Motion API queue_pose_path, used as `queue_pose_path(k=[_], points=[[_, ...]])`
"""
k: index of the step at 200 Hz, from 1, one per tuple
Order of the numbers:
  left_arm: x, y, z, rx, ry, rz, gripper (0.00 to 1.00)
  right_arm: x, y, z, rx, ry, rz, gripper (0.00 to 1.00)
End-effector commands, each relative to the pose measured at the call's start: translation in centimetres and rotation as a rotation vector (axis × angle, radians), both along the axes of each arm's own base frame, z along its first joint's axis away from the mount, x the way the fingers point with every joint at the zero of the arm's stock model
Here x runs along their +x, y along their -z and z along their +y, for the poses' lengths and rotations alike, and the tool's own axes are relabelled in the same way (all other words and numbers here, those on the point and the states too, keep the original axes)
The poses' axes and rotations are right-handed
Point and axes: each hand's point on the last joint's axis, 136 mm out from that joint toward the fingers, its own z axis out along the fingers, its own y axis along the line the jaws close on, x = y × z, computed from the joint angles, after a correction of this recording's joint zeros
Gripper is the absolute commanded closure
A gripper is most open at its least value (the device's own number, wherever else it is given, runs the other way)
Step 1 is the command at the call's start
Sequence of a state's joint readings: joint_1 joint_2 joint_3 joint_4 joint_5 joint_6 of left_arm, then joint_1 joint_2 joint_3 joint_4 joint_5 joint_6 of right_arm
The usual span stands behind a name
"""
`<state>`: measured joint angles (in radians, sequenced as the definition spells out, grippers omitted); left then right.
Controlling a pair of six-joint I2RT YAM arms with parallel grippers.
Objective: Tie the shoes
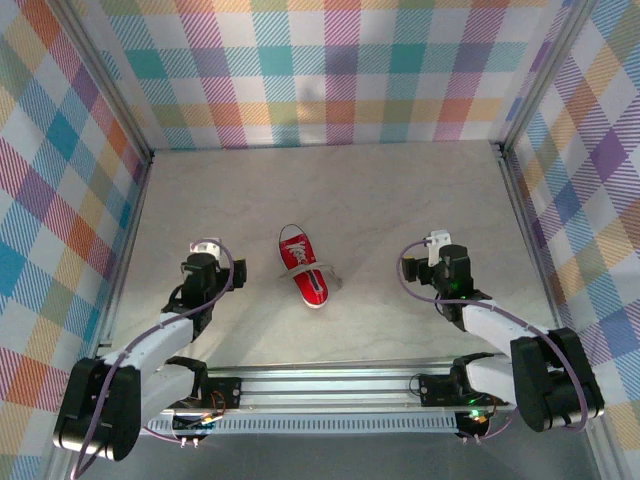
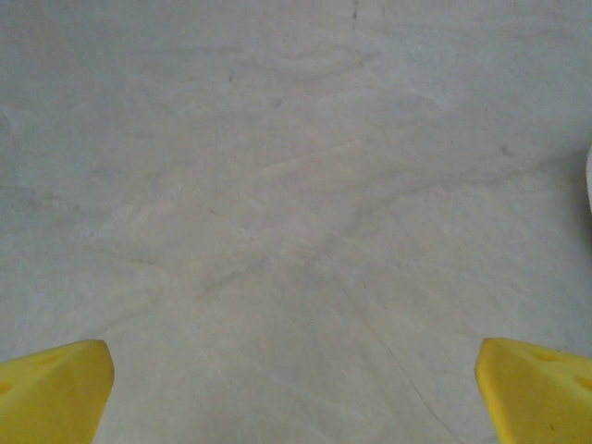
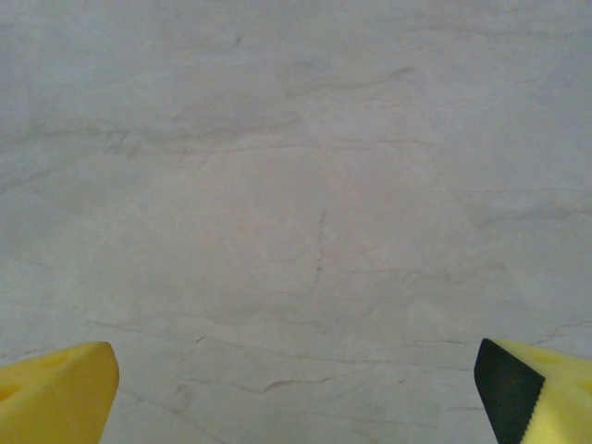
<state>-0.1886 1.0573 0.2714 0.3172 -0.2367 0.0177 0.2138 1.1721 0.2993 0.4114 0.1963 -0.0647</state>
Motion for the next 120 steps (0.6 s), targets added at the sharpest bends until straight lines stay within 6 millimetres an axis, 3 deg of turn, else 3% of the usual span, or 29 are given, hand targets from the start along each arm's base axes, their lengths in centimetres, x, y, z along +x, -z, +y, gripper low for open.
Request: queue_pose_path(k=[1, 36, 60, 95, 120], points=[[2.7, -3.7, 0.6, 0.016, -0.007, -0.226, 0.00, 2.4, -3.6, 0.3, 0.031, -0.017, -0.171, 0.01], [5.5, -3.4, -1.0, 0.022, 0.083, -0.256, 0.00, 4.1, -4.3, 0.6, 0.009, -0.057, -0.242, 0.01], [7.1, -1.3, -1.5, 0.005, 0.096, -0.220, 0.00, 5.5, -3.2, 0.4, 0.014, -0.059, -0.240, 0.01], [8.1, 0.1, -0.8, -0.021, 0.072, -0.182, 0.00, 5.8, -2.7, -1.0, 0.096, -0.018, -0.211, 0.01], [8.5, 0.4, -0.4, -0.053, 0.074, -0.149, 0.00, 6.7, -1.2, -2.0, 0.163, -0.010, -0.163, 0.01]])
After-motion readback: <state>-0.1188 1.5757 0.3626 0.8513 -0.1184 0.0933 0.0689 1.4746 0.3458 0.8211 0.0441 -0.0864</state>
